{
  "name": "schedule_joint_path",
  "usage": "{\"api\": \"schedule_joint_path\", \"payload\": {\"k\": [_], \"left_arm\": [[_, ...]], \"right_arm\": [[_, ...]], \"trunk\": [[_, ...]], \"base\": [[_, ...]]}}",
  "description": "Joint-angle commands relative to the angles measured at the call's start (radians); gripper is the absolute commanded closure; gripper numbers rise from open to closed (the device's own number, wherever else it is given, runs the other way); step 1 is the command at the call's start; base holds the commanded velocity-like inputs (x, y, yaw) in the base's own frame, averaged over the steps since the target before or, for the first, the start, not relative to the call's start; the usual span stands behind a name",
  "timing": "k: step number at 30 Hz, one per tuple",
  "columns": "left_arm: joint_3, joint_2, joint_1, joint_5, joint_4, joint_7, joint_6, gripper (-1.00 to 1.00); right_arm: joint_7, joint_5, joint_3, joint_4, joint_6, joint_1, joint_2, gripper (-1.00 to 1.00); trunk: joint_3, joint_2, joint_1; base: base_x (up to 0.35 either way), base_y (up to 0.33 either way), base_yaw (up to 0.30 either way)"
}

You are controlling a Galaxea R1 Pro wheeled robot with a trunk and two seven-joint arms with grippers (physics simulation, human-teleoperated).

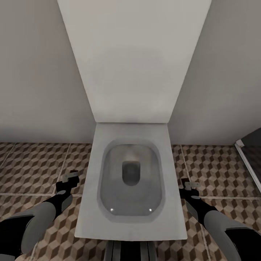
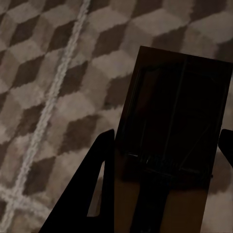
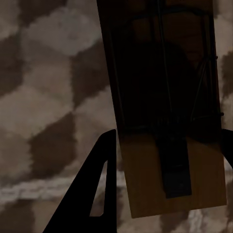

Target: Take the four mousetraps from the cabinet in the bathroom and place them on the bathroom floor. Make sure all four end up on the same floor surface, and ensure that at least two of them are either under or directly next to the same bathroom sink.

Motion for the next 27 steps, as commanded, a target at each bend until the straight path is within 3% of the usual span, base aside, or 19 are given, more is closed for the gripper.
{"api": "schedule_joint_path", "payload": {"k": [1,10,20,27], "left_arm": [[0.006,0.000,-0.001,0.004,0.001,-0.003,-0.002,1.00],[0.006,0.001,-0.001,0.003,0.002,-0.004,0.074,1.00],[0.006,0.004,-0.001,0.003,0.002,-0.004,0.084,1.00],[0.006,0.005,-0.001,0.003,0.002,-0.004,0.083,1.00]], "right_arm": [[-0.002,-0.011,0.009,0.001,-0.004,-0.001,-0.001,1.00],[-0.002,-0.011,0.007,0.029,-0.005,-0.001,-0.005,1.00],[-0.002,-0.012,0.007,0.032,-0.007,-0.001,-0.006,1.00],[-0.003,-0.011,0.007,0.038,-0.056,-0.001,-0.003,1.00]], "trunk": [[-0.001,0.000,0.000],[-0.001,0.000,0.000],[-0.001,0.000,0.000],[-0.001,0.000,0.000]], "base": [[0.000,0.000,0.000],[0.000,0.000,0.000],[0.000,0.000,0.000],[0.000,0.000,0.000]]}}
